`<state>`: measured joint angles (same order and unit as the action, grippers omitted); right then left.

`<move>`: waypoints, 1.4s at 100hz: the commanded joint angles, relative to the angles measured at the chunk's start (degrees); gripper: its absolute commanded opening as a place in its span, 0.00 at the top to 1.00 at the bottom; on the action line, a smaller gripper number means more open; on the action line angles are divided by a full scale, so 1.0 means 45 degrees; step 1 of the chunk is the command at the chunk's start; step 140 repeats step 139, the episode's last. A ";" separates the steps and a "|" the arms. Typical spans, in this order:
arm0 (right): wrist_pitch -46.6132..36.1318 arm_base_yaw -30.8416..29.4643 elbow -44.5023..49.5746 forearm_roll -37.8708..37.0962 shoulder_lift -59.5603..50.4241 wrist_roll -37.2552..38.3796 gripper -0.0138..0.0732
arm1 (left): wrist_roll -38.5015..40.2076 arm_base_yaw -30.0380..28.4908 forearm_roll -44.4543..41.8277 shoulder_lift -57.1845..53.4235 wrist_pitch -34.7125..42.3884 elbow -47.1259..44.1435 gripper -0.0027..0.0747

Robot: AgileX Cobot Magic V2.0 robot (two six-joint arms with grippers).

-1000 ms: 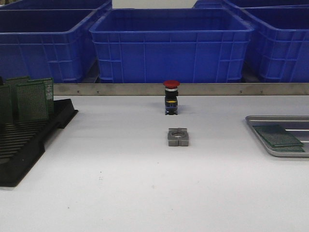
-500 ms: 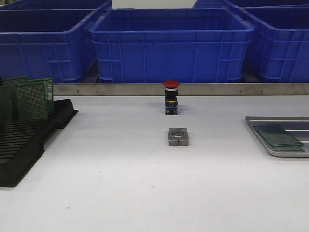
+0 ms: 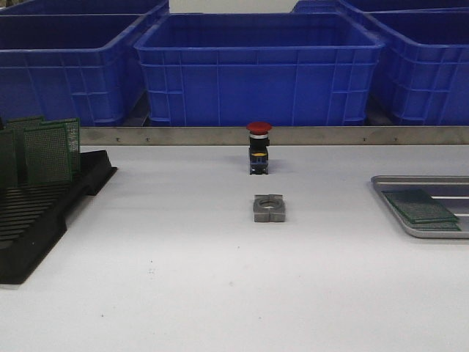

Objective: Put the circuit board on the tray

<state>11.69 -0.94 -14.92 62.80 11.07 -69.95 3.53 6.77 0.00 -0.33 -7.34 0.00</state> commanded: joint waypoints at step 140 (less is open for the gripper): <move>-0.3276 -0.1317 0.3512 -1.3872 -0.2933 1.5410 0.97 | 0.0128 0.0003 0.0000 -0.0388 0.1120 -0.0611 0.99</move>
